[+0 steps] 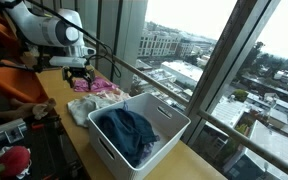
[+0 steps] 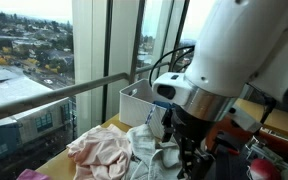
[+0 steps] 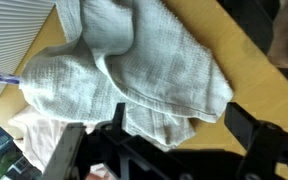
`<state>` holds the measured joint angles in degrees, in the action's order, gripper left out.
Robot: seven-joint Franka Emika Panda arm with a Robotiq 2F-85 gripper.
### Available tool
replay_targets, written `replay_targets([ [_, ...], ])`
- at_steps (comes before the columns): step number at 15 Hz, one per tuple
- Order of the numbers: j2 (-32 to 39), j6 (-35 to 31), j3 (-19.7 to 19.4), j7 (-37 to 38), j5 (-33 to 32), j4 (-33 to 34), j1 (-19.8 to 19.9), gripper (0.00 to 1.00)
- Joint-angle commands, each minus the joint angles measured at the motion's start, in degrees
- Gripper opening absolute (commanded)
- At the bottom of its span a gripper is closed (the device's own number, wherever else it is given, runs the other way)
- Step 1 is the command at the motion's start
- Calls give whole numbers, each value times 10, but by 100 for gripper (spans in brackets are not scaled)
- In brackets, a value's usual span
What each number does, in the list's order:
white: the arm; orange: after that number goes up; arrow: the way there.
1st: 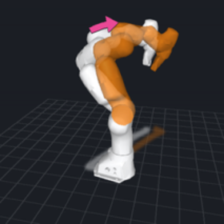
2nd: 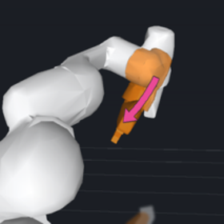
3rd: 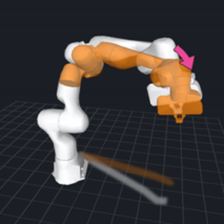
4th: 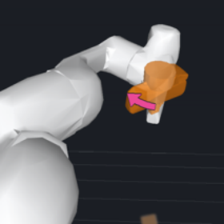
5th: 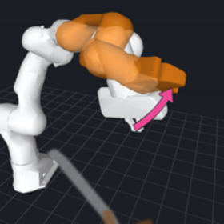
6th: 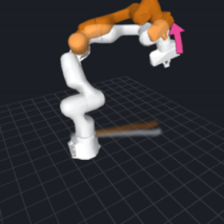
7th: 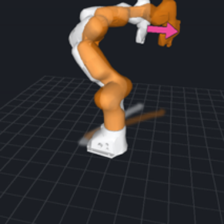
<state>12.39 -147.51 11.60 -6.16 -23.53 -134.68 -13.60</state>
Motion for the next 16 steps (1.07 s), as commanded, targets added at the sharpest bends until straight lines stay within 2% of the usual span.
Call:
replay_targets([
  [1,82,-15,-31,-17,-22,71,9,100],
  [4,139,-19,-47,-33,-13,115,14,100],
  [12,249,-10,-39,-99,28,190,47,100],
  [13,255,-9,-39,-100,31,192,47,75],
  [14,258,-8,-39,-102,35,193,48,74],
  [16,258,-7,-35,-108,46,189,54,58],
])
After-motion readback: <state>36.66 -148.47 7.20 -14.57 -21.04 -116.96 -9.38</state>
